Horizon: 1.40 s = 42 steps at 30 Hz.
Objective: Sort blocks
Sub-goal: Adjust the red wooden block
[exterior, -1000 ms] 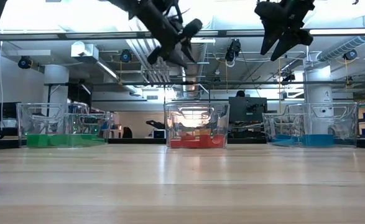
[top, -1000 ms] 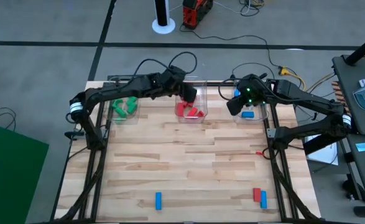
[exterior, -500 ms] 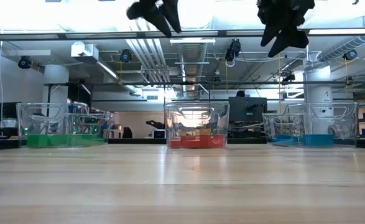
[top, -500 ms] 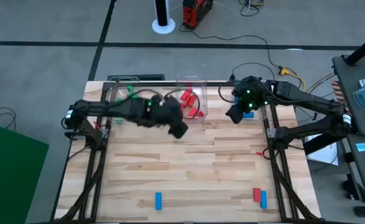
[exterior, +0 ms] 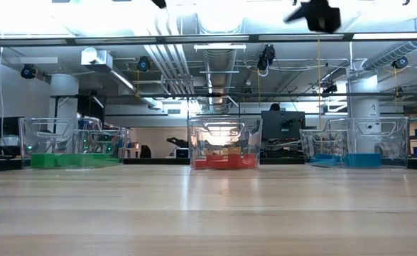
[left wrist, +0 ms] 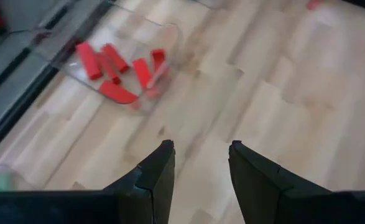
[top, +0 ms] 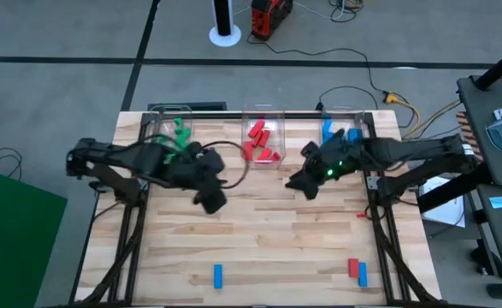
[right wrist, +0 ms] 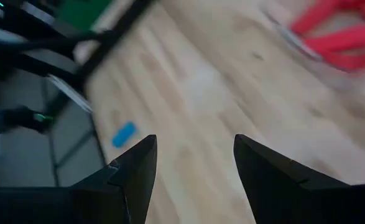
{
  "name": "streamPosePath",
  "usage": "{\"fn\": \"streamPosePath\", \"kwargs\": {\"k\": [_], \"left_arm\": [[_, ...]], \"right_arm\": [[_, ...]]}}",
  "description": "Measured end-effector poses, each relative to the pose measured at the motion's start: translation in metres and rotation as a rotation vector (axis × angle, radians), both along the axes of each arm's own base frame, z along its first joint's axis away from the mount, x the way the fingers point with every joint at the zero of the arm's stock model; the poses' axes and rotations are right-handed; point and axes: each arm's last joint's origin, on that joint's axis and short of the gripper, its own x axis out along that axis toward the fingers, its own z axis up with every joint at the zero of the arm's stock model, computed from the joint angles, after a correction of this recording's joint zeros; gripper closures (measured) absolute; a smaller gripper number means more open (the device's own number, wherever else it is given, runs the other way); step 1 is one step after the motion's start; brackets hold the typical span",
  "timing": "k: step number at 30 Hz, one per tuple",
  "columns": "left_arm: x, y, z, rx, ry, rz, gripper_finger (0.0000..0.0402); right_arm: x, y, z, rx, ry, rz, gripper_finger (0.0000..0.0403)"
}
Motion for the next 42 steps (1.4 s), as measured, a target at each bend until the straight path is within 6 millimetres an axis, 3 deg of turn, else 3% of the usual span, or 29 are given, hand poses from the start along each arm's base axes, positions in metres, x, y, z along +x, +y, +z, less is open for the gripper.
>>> {"fn": "streamPosePath", "kwargs": {"k": [5, 12, 21, 25, 29, 33, 39, 42], "left_arm": [[-0.035, -0.008, 0.012, 0.016, -0.041, -0.078, 0.0271], [-0.078, -0.016, 0.003, 0.058, -0.153, -0.060, 0.0271], [-0.100, -0.014, -0.024, 0.014, -0.190, -0.044, 0.0271], [-0.105, -0.012, -0.030, 0.011, -0.182, -0.038, 0.0271], [-0.108, -0.011, -0.029, 0.018, -0.183, -0.050, 0.0271], [-0.113, -0.009, -0.026, 0.017, -0.196, -0.055, 0.0271], [-0.119, -0.006, -0.022, 0.037, -0.205, -0.072, 0.0271], [-0.120, -0.004, -0.021, 0.061, -0.216, -0.059, 0.0271]], "right_arm": [[0.024, 0.030, -0.003, 0.035, -0.085, -0.001, 0.0198], [0.049, 0.070, -0.014, 0.120, 0.023, 0.032, 0.0215], [0.077, 0.121, -0.017, 0.124, 0.192, 0.117, 0.0246], [0.079, 0.141, -0.024, 0.129, 0.309, 0.253, 0.0260], [0.067, 0.168, -0.041, 0.104, 0.471, 0.400, 0.0279], [0.035, 0.194, -0.057, 0.021, 0.714, 0.434, 0.0307], [-0.018, 0.225, -0.073, -0.042, 0.930, 0.374, 0.0382], [-0.041, 0.232, -0.086, -0.050, 0.988, 0.291, 0.0391]]}}
